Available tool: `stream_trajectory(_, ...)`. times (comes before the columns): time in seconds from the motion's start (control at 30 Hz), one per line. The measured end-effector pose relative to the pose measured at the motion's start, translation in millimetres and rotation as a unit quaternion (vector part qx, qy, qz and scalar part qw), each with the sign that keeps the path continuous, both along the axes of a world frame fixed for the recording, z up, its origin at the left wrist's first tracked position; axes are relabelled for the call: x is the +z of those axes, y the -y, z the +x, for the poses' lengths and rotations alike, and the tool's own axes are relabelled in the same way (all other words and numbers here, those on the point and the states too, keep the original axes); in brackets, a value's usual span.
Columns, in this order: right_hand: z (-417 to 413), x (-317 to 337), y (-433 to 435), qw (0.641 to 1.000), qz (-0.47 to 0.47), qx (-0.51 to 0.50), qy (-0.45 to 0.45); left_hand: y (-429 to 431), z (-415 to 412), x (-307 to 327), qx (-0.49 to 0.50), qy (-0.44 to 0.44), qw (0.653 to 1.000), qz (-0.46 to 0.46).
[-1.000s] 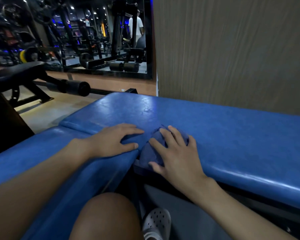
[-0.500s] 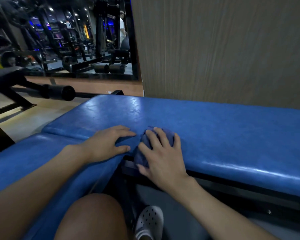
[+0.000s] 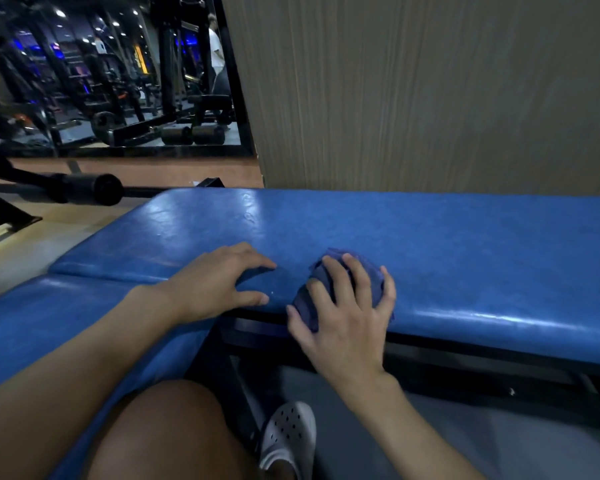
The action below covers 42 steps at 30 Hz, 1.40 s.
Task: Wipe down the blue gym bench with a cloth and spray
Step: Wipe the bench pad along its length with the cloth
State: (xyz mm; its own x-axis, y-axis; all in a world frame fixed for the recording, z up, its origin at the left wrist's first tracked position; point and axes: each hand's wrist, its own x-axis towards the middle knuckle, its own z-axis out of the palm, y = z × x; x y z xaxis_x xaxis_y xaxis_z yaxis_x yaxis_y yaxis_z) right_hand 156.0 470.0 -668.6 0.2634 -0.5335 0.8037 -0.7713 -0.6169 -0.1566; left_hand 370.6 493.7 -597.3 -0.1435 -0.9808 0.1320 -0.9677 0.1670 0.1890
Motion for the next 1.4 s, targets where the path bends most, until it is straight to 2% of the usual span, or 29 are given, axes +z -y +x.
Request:
stream_trajectory(0.07, -14, -7, 5, 0.999, -0.035, 0.012, -0.037, 3, -10, -1, -0.024, -0.012, 1.0, 0.002)
stream_trajectory(0.17, -50, -16, 16, 0.995, -0.077, 0.013, -0.055, 11, -27, -4, -0.053, 0.043, 0.998, 0.01)
stream_trajectory(0.27, -79, -25, 20, 0.996, -0.087, -0.028, -0.008, 15, -31, -2, -0.061, 0.077, 0.995, 0.024)
stream_trajectory(0.43, -39, -17, 6, 0.978, -0.023, -0.123, 0.168, 27, -49, 1, -0.069, 0.058, 0.996, 0.021)
stream_trajectory(0.5, -39, -15, 8, 0.982, -0.028, -0.104, 0.154, 28, -49, 2, -0.067, 0.055, 0.996, 0.021)
stream_trajectory(0.57, -56, -17, 12, 0.991, -0.05, -0.071, 0.101, 28, -49, 3, -0.076, 0.053, 0.995, 0.023)
stream_trajectory(0.67, -96, -24, 20, 0.992, -0.088, -0.062, 0.069, 33, -68, 4, -0.12, 0.065, 0.99, 0.027)
stream_trajectory(0.77, -127, -33, 26, 0.982, -0.097, -0.117, 0.11, 40, -88, 0, -0.129, 0.101, 0.986, 0.022)
stream_trajectory(0.83, -113, -32, 21, 0.967, -0.073, -0.167, 0.175, 42, -92, -1, -0.12, 0.099, 0.988, 0.012)
stream_trajectory(0.9, -85, -29, 15, 0.963, -0.048, -0.17, 0.205, 43, -94, 0, -0.118, 0.1, 0.988, 0.008)
stream_trajectory(0.97, -71, -25, 12, 0.98, -0.054, -0.102, 0.162, 44, -98, 2, -0.119, 0.113, 0.986, 0.005)
stream_trajectory(1.07, -99, -22, 18, 0.995, -0.077, -0.02, 0.065, 47, -104, 3, -0.132, 0.115, 0.984, 0.007)
stream_trajectory(1.17, -151, -23, 25, 0.995, -0.085, -0.04, 0.018, 51, -116, 4, -0.182, 0.105, 0.978, 0.011)
stream_trajectory(1.23, -192, -24, 31, 0.989, -0.092, -0.104, 0.058, 56, -128, 5, -0.215, 0.105, 0.971, 0.014)
stream_trajectory(1.3, -212, -24, 32, 0.973, -0.087, -0.168, 0.135, 62, -143, 3, -0.236, 0.11, 0.965, 0.012)
stream_trajectory(1.4, -184, -23, 28, 0.944, -0.074, -0.221, 0.233, 73, -166, -2, -0.248, 0.13, 0.96, -0.001)
